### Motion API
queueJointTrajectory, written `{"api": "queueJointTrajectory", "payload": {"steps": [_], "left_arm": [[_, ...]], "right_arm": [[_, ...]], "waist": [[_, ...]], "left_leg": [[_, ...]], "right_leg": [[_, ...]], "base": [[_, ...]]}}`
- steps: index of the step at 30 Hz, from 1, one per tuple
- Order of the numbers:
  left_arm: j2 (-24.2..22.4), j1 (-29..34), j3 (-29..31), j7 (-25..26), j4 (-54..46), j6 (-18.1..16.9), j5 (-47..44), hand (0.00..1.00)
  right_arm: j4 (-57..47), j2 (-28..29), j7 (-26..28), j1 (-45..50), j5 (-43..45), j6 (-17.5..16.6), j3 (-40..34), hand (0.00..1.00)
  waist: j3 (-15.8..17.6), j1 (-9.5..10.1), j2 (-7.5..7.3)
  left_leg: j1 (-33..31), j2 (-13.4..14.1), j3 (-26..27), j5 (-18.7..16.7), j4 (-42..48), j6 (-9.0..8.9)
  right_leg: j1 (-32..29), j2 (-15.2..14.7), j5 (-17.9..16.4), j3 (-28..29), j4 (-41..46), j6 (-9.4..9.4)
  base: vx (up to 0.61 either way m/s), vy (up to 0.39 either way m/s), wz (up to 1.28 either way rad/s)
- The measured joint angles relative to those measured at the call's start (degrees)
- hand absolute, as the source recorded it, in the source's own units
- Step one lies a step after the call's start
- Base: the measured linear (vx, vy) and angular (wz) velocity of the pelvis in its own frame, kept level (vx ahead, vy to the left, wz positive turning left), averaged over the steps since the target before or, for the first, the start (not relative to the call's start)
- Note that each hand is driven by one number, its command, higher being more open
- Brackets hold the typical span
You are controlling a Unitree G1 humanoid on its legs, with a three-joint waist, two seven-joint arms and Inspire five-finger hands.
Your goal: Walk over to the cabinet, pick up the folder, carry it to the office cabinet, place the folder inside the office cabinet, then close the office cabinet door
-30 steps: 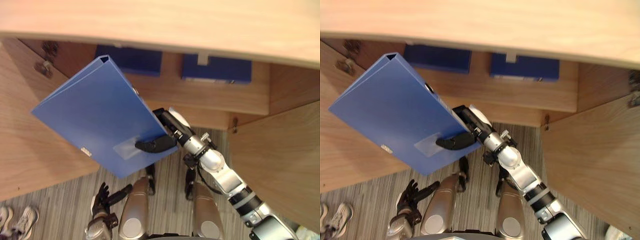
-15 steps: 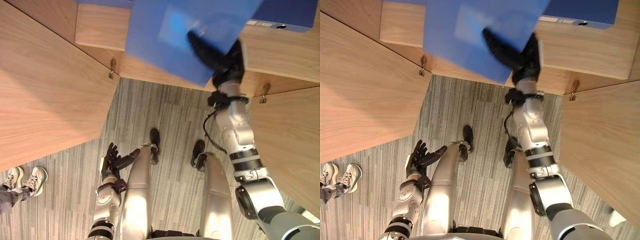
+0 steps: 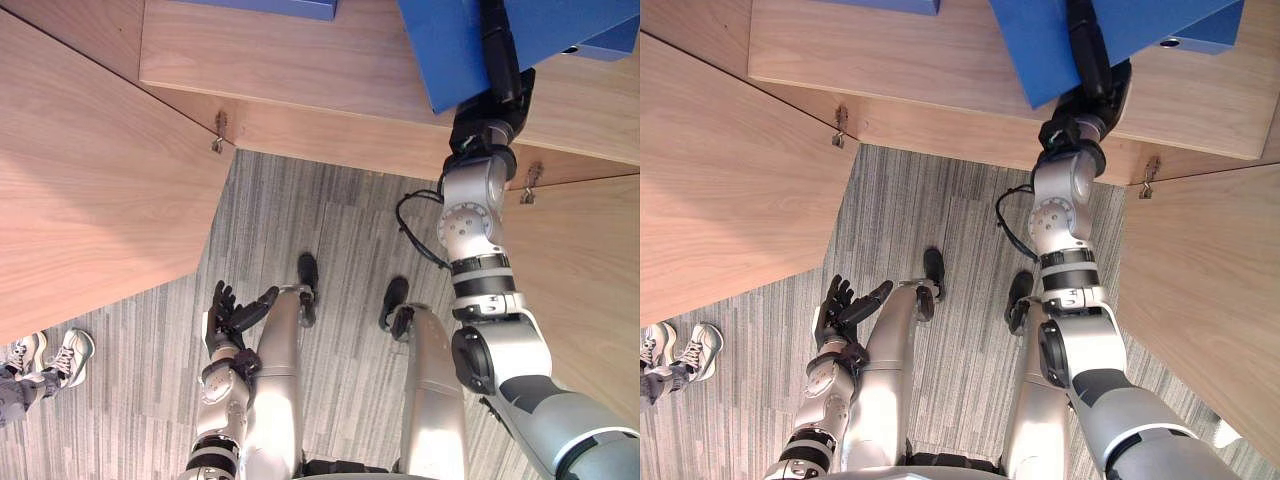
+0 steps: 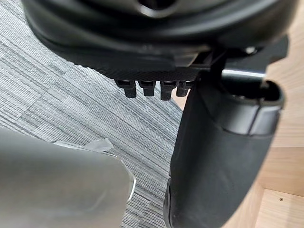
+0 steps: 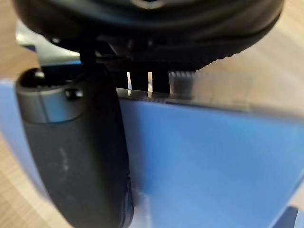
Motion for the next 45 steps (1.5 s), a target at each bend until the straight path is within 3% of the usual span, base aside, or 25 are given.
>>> {"api": "queueJointTrajectory", "payload": {"steps": [17, 28, 29, 32, 35, 45], "left_arm": [[-1.3, -0.7, -2.0, 1.0, 0.1, 0.0, -1.1, 1.00], [-0.8, -0.7, -3.7, -0.8, 1.2, -1.1, -1.1, 1.00], [-0.6, -0.7, -3.9, -1.1, 1.5, -1.2, -1.0, 1.00], [1.1, -0.7, -5.7, -2.1, 3.3, -1.6, -0.9, 1.00], [1.8, -0.7, -5.6, -2.7, 4.6, -1.7, -0.9, 1.00], [2.9, -0.7, -5.6, -4.2, 7.0, -1.8, -1.0, 1.00]], "right_arm": [[-0.5, 1.9, 1.6, -3.7, 0.6, 0.4, 3.4, 1.00], [-2.5, -10.2, 13.1, 6.7, -18.0, 4.1, 18.3, 1.00], [-2.5, -12.3, 14.4, 7.4, -20.4, 4.2, 19.7, 0.00], [-2.6, -15.7, 15.5, 10.0, -30.2, 3.5, 20.9, 0.00], [-2.3, -16.3, 15.5, 11.6, -33.2, 3.1, 20.8, 0.00], [1.5, -16.2, 17.9, 16.5, -27.2, 5.1, 19.6, 0.00]], "waist": [[-0.3, -0.20, -0.04], [-0.5, -1.42, -0.11], [-0.6, -1.57, -0.13], [-0.9, -1.74, -0.30], [-1.5, -2.00, -0.89], [-2.4, -1.27, -1.43]], "left_leg": [[6.9, -0.5, 2.1, 1.9, -7.6, 0.00], [8.3, -0.5, 2.5, 1.9, -9.1, 0.05], [8.4, -0.5, 2.6, 1.9, -9.2, 0.06], [9.3, -0.6, 2.8, 2.1, -10.0, 0.09], [9.7, -0.7, 3.1, 2.6, -11.2, 0.02], [10.6, -0.9, 3.2, 2.8, -12.7, -0.04]], "right_leg": [[6.9, -0.4, 1.9, -1.3, -7.6, -0.29], [8.4, -0.3, 2.3, -1.3, -9.1, 0.04], [8.5, -0.3, 2.3, -1.3, -9.2, 0.06], [9.0, -0.3, 2.4, -1.2, -9.7, 0.05], [9.2, -0.3, 2.7, -1.1, -10.5, 0.00], [10.1, -0.2, 3.1, -1.2, -12.1, 0.06]], "base": [[0.03, -0.039, 0.02], [0.00, -0.023, 0.00], [0.00, -0.035, -0.01], [0.01, -0.033, -0.01], [0.01, -0.042, -0.01], [0.00, -0.008, 0.00]]}}
